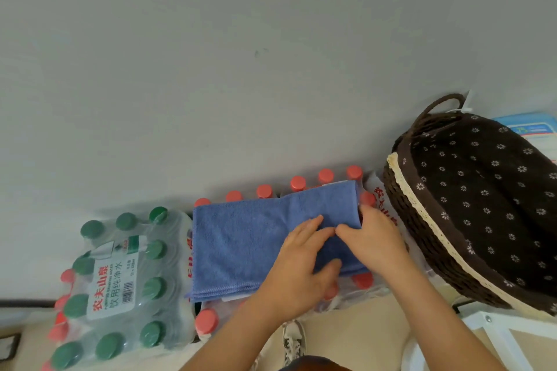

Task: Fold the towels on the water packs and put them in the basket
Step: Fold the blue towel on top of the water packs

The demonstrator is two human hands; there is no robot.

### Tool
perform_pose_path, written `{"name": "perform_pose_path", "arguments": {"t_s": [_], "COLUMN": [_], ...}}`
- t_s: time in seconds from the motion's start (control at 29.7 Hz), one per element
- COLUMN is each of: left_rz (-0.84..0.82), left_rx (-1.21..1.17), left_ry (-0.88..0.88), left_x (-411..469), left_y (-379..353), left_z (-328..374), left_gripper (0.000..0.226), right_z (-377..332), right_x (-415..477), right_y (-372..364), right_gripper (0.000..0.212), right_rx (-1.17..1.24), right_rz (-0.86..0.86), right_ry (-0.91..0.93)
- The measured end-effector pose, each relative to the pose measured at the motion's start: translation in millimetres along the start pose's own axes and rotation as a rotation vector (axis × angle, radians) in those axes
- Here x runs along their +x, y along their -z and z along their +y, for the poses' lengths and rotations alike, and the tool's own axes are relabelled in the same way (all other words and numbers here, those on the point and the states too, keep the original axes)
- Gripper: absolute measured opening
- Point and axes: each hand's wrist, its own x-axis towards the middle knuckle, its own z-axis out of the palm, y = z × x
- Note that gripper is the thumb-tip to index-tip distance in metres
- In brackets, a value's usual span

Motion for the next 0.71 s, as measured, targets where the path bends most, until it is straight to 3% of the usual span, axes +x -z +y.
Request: {"name": "perform_pose_path", "arguments": {"t_s": [0.13,0.27,0.34,0.4,0.5,0.61,0.71], "left_rz": [0.070,0.248,0.350,0.401,0.392,0.420,0.464], "left_rx": [-0.681,-0.924,-0.995,-0.961,-0.805,-0.471,-0.228], "left_ry": [0.127,0.196,0.291,0.384,0.480,0.511,0.455], "left_x": [-19,-39,-49,-60,-69,-71,-71], "left_y": [40,80,95,105,111,108,102], "left_z": [27,27,14,-6,-39,-62,-68], "left_gripper": [0.039,0.052,0.036,0.023,0.024,0.042,0.049], "right_z": [-44,-90,-106,-118,-124,-125,-131], "right_x": [-23,-50,-56,-59,-54,-40,-21], "right_y": [1,-16,-31,-47,-71,-84,-84], "right_gripper": [0.010,0.009,0.014,0.017,0.028,0.031,0.036], "right_rx": [0.093,0.206,0.248,0.237,0.151,0.082,-0.133], "right_rz": [-0.042,-0.150,-0.272,-0.399,-0.476,-0.342,-0.162], "right_ry": [0.163,0.352,0.421,0.464,0.470,0.485,0.568]}}
